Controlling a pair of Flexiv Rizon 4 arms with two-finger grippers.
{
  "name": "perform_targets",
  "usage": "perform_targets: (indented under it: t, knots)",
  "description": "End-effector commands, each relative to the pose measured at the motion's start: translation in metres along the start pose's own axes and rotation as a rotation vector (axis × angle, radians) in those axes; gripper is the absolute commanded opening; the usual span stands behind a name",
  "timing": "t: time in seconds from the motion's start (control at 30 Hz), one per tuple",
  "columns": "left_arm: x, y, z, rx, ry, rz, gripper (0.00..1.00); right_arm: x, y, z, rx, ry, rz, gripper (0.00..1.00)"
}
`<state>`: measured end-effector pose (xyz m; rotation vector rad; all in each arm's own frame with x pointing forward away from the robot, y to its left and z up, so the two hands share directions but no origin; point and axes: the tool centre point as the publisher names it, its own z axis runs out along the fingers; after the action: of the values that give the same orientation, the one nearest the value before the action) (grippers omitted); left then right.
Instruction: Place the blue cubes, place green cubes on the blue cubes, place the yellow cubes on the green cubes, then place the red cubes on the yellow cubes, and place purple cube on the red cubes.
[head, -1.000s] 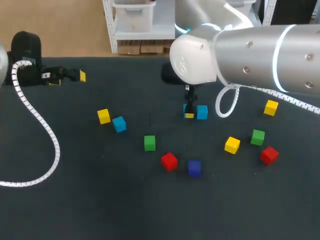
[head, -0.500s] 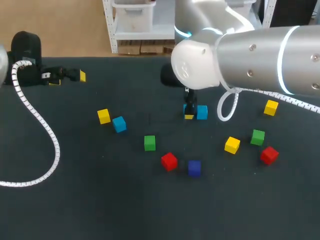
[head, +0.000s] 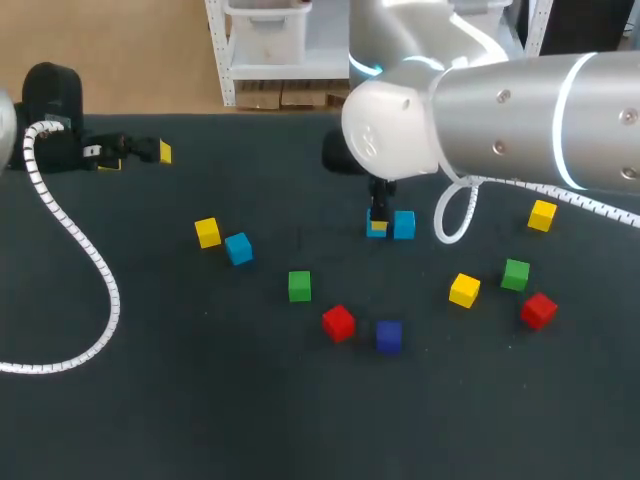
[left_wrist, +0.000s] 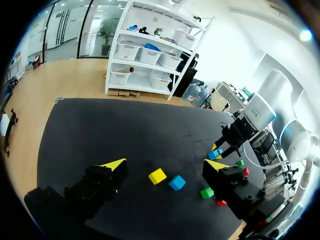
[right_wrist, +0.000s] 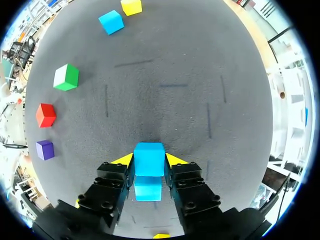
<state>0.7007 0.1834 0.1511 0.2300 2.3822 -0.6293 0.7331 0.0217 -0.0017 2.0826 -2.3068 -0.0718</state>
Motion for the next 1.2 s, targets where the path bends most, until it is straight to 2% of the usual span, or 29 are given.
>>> perform_targets:
  t: [0.03,0.47,0.77,0.87,0.9,0.93,1.2]
  knots:
    - [0.0007,0.0011,0.0,0.004,-0.004,0.001,1.0,0.0011,0.0004,-0.0007,0.003,-0.003,0.0,0.33]
    - [0.0007,0.0011,0.0,0.004,-0.004,0.001,1.0,0.005,-0.0015,0.0016,0.003,0.001,0.004,0.3]
    - [0.0007,0.0011,0.0,0.004,-0.004,0.001,1.0,0.0059,-0.0012,0.0016,-0.001,-0.002,0.002,0.35]
    - [0.0007,0.0011,0.0,0.004,-0.004,0.001,1.0,0.006,-0.0012,0.0015,0.003,-0.006,-0.003,0.49]
    - [0.0007,0.0011,0.0,0.004,-0.004,0.001,1.0,0.0059,-0.0013,0.0015,0.008,-0.009,-0.009,0.79]
    - [0.0007,0.0011,0.0,0.004,-0.004,0.001,1.0,0.0059,-0.0011,0.0016,0.007,-0.008,-0.011,1.0]
    - [0.0007,0.0011,0.0,0.004,-0.004,0.001,1.0,0.0067,-0.0017,-0.0022,0.018,-0.037,-0.018,1.0]
